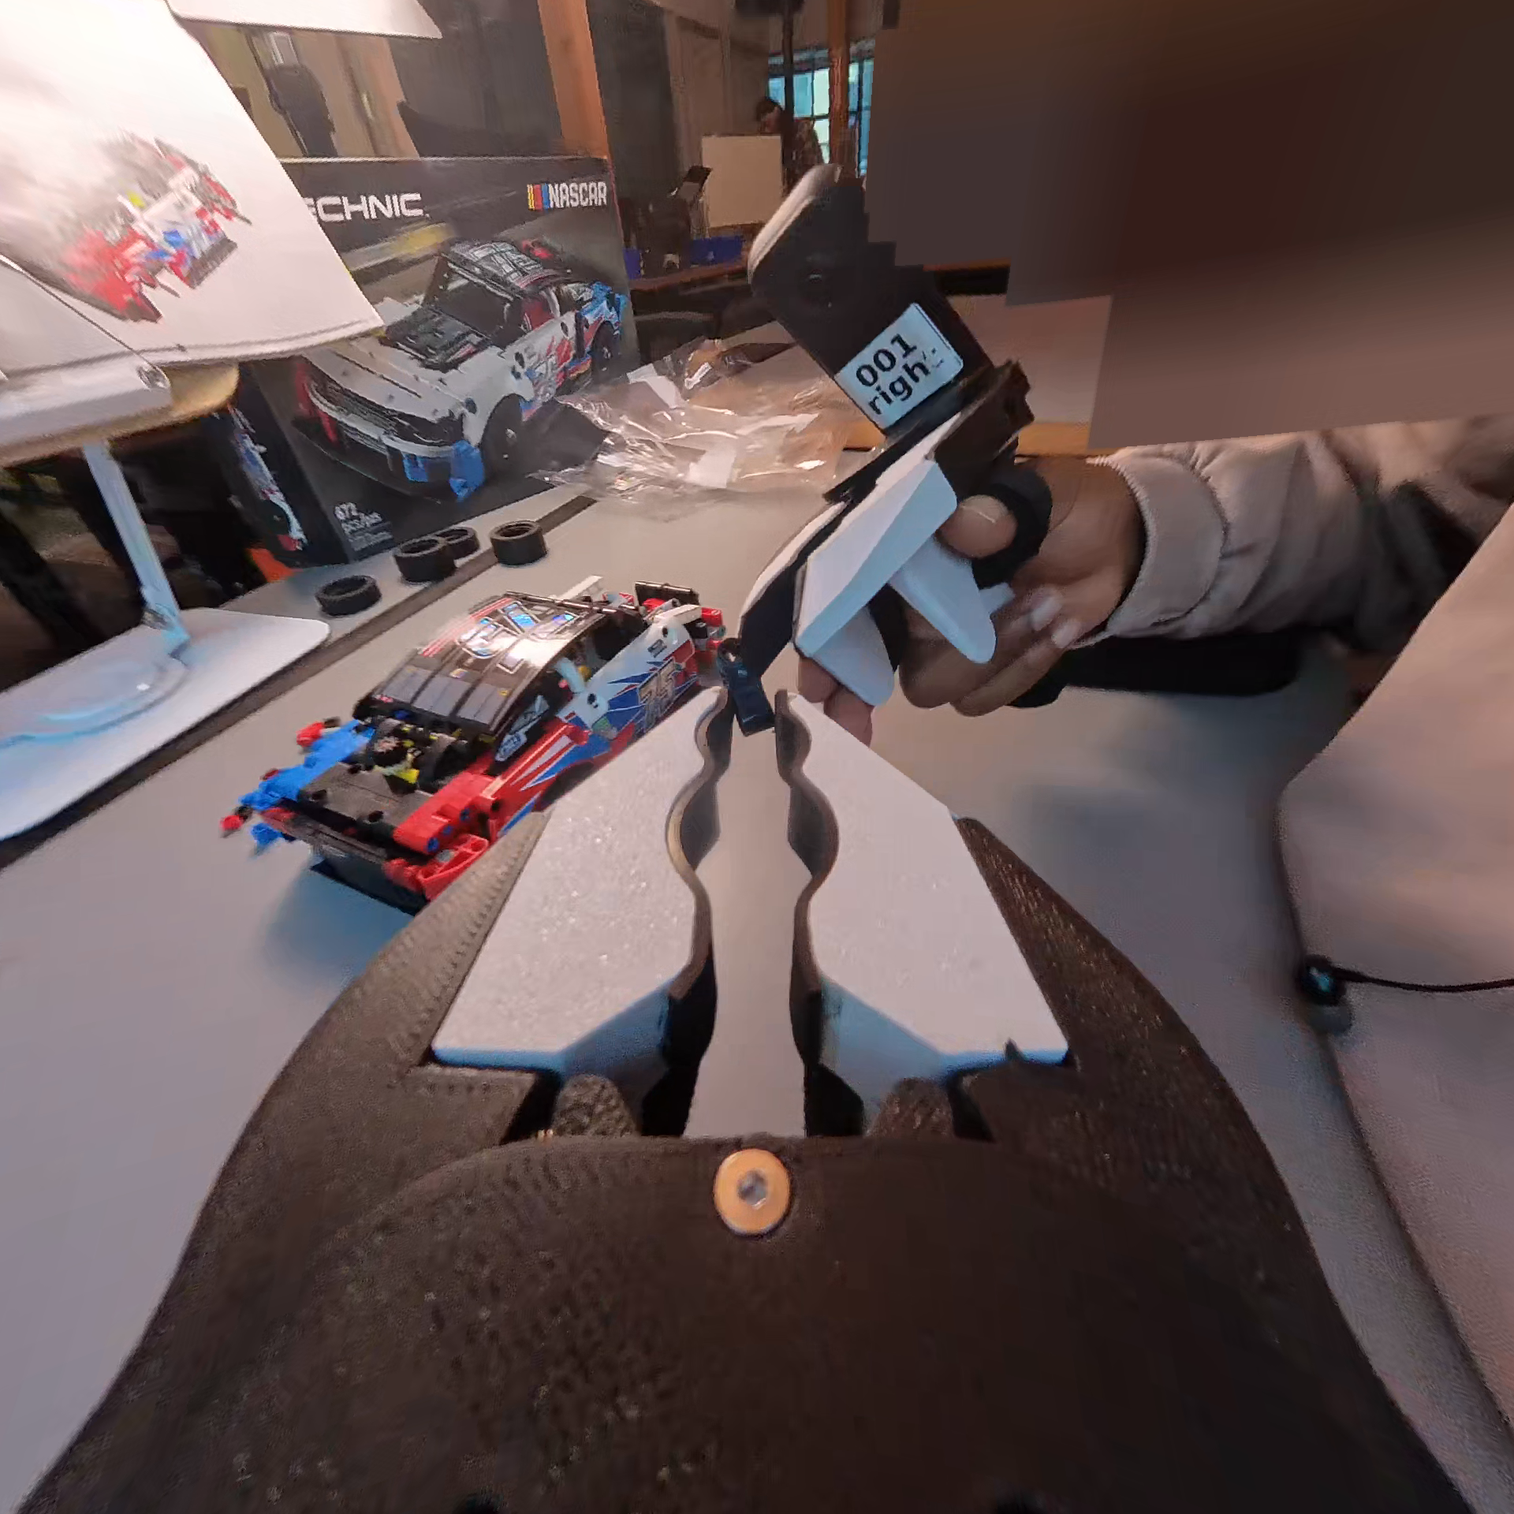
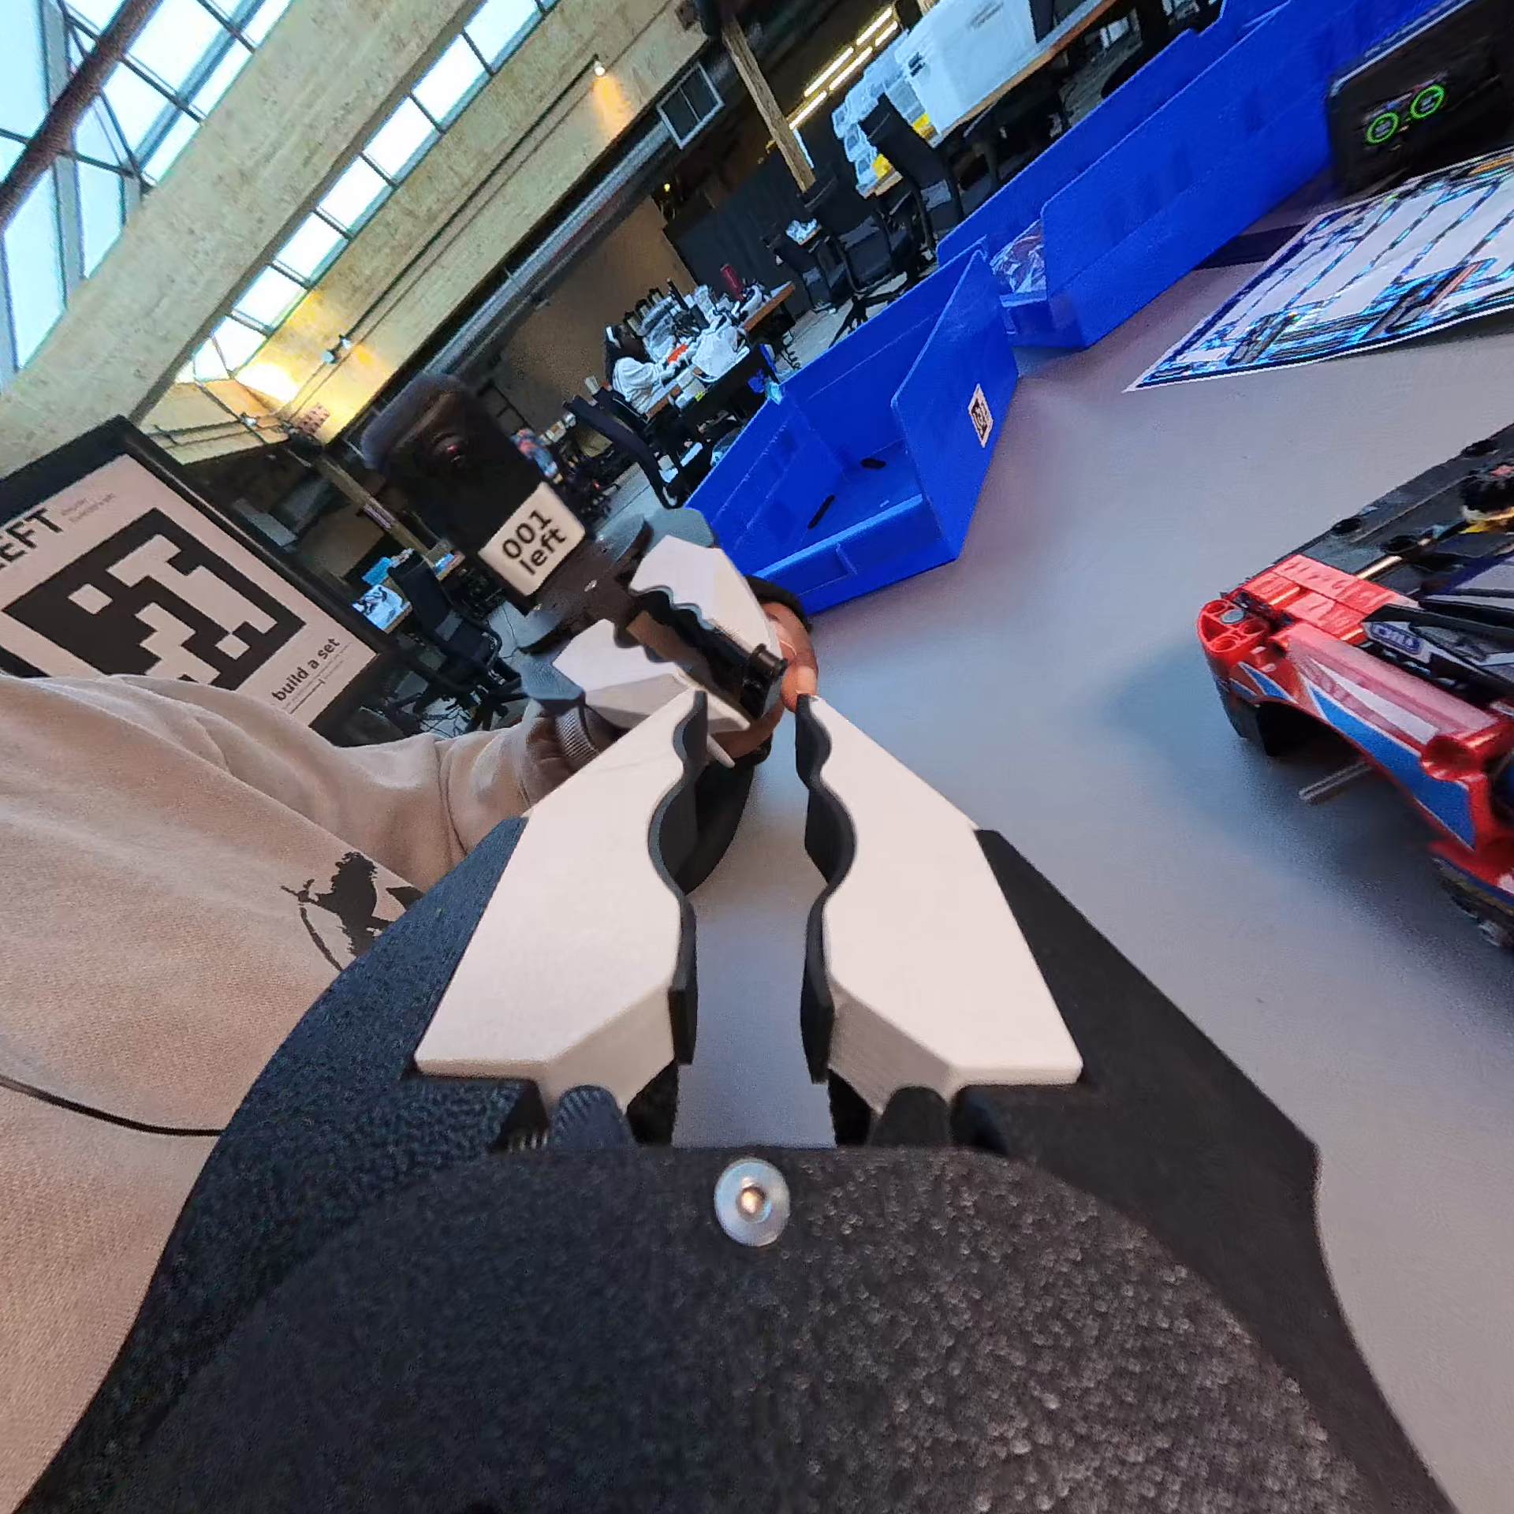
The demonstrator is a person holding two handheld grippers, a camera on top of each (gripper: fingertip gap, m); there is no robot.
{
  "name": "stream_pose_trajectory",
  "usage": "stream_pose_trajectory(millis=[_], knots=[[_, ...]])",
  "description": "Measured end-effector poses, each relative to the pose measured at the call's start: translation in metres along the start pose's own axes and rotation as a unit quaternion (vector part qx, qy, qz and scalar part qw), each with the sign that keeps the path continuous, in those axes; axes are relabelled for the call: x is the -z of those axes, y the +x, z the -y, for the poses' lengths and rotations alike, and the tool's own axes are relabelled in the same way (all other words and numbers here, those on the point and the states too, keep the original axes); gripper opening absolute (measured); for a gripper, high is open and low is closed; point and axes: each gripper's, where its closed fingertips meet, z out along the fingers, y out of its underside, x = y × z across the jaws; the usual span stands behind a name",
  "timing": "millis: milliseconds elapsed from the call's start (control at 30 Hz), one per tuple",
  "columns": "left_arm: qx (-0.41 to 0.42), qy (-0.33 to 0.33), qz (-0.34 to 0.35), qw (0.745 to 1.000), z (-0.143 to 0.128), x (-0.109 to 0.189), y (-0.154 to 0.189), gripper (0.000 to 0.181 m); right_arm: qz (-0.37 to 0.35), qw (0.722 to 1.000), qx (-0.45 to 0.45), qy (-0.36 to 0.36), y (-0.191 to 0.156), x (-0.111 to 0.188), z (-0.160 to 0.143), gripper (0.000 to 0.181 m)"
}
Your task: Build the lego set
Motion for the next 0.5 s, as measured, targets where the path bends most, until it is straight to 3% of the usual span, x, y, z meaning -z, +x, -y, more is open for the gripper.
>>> stream_pose_trajectory(millis=[133,300,400,500], knots=[[-0.087,-0.029,0.031,0.995,-0.006,-0.004,0.004,0.008,-0.008,1.000,-0.011,-0.012,0.006,-0.004,-0.006,0.014],[-0.120,-0.045,0.034,0.991,-0.011,-0.006,0.008,0.008,-0.001,0.999,0.013,-0.029,0.006,-0.005,-0.011,0.006],[-0.058,-0.038,-0.007,0.998,-0.012,-0.005,0.014,0.012,0.011,0.996,0.076,-0.054,0.003,-0.002,-0.015,0.006],[0.046,-0.040,-0.073,0.995,-0.016,-0.002,0.022,0.028,0.028,0.975,0.200,-0.091,-0.005,0.002,-0.024,0.006]])
